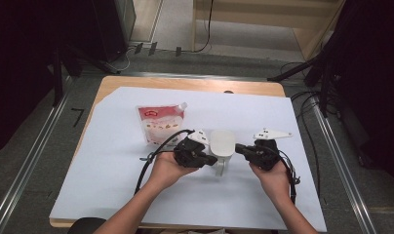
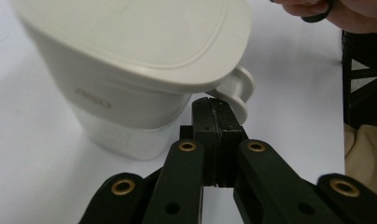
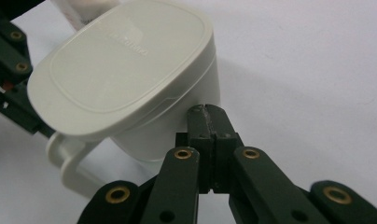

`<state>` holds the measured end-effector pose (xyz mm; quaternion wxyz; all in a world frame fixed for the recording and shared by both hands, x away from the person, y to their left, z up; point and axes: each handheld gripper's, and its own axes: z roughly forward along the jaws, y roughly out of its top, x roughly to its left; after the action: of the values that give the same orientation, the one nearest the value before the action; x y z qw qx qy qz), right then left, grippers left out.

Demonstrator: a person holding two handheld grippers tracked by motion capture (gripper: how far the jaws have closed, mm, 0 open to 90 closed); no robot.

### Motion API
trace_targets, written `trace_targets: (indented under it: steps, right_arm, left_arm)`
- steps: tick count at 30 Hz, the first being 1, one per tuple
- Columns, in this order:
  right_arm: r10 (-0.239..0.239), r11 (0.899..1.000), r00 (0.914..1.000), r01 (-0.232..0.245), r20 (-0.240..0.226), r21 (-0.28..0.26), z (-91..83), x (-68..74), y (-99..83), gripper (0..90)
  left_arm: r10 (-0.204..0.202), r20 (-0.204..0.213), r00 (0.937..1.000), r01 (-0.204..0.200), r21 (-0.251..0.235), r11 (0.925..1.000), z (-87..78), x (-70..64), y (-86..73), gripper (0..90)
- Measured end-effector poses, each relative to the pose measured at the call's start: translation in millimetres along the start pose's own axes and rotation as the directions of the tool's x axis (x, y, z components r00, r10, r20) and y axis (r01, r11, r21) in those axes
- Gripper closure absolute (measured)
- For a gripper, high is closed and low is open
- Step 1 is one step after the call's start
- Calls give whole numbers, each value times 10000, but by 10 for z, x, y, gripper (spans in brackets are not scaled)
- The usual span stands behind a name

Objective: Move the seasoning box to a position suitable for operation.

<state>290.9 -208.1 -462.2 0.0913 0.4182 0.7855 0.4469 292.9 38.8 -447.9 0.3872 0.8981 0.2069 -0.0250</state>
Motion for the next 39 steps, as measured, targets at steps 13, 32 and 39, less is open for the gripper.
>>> trace_targets:
  steps: [13,32,39]
  right_arm:
    - [-258,9996,9997,258,-6,-76,77,-7,96,900]
    - [-428,9988,9989,424,-167,-239,-279,192,-15,900]
    - [-368,9990,9983,356,-450,-275,-399,336,-69,898]
  left_arm:
    - [-151,534,9985,163,-226,9996,118,-41,57,885]
    - [-185,1231,9922,161,201,9997,-260,168,-79,574]
    - [-257,1027,9944,247,114,9996,-361,261,-123,455]
